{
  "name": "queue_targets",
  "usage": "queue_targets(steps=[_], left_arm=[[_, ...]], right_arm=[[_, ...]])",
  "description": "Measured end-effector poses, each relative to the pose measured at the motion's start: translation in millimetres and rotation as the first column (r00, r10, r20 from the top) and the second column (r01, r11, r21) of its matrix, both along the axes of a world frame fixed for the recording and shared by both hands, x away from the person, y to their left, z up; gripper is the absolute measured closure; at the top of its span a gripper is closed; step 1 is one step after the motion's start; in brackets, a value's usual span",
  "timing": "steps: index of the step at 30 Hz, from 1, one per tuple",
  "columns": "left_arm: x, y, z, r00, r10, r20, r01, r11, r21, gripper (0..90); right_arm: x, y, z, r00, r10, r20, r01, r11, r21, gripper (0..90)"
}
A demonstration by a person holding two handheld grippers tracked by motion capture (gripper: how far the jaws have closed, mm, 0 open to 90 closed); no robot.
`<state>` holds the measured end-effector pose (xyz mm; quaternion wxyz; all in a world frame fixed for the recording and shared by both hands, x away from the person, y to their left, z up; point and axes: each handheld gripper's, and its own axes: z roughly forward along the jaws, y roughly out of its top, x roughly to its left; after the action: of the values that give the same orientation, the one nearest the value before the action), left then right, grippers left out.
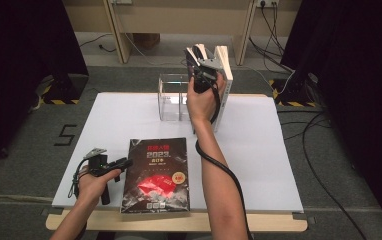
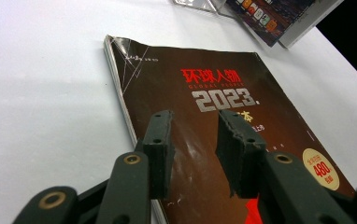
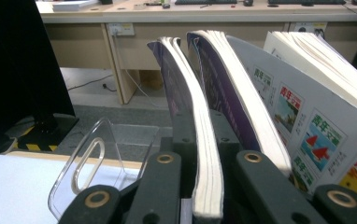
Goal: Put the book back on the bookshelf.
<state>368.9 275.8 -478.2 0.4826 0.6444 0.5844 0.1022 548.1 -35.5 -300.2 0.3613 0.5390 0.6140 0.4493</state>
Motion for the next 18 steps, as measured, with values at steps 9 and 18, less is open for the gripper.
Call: queue_targets(steps=[9,18], left_arm=[[0.0,-1.3,-0.6,1.0000,-0.005,-0.001,0.005,1.0000,0.004,64.7],[0.1,-0.6,0.2,1.0000,-0.002,0.000,0.002,1.0000,0.002,64.8]], right_arm=[[-4.9,-6.3,4.9,0.9964,0.044,-0.072,-0.041,0.9982,0.043,81.5],[-1.6,-7.2,12.1,0.9895,0.072,-0.125,-0.066,0.9967,0.048,78.6]])
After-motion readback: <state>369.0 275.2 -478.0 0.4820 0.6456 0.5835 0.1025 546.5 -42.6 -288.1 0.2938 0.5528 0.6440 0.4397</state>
